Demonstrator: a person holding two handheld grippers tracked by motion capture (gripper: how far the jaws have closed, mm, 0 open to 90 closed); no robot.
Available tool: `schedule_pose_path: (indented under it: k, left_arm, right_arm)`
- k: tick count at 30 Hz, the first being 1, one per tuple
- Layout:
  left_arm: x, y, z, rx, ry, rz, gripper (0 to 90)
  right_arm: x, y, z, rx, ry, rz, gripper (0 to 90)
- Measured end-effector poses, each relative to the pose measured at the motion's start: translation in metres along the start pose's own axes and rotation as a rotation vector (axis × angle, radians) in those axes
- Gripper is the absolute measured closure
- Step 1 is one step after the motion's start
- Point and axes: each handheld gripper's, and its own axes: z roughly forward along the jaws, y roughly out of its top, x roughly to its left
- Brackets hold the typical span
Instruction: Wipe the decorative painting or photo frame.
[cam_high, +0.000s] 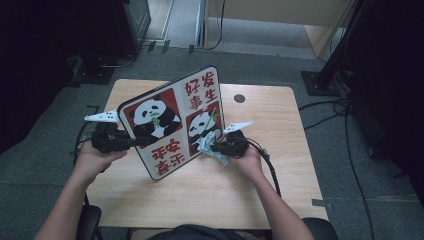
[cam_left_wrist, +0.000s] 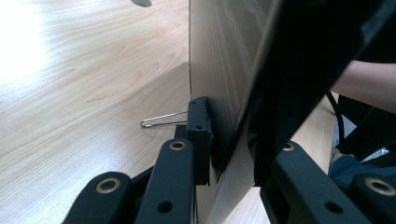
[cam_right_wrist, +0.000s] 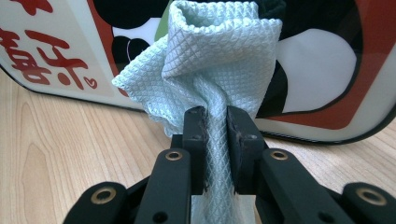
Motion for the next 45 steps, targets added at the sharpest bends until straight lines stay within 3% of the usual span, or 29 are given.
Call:
schedule_pose_path:
  k: [10, 21, 28, 45]
  left_arm:
    - [0.0, 0.0, 0.0, 0.0, 0.003, 0.004, 78.9]
    - [0.001, 0.0, 0.0, 0.001, 0.002, 0.002, 79.0]
    - [0.001, 0.0, 0.0, 0.001, 0.001, -0.001, 78.9]
    - [0.0, -0.001, 0.001, 0.0, 0.008, 0.003, 79.0]
  right_arm:
    - [0.002, 0.003, -0.003, 0.013, 0.003, 0.02, 79.6]
    - [0.015, 0.018, -0.016, -0.04, 0.015, -0.009, 79.6]
    - [0.02, 0.041, -0.029, -0.061, 0.02, -0.009, 79.7]
    - [0.04, 0.121, -0.066, -0.107, 0.033, -0.093, 79.7]
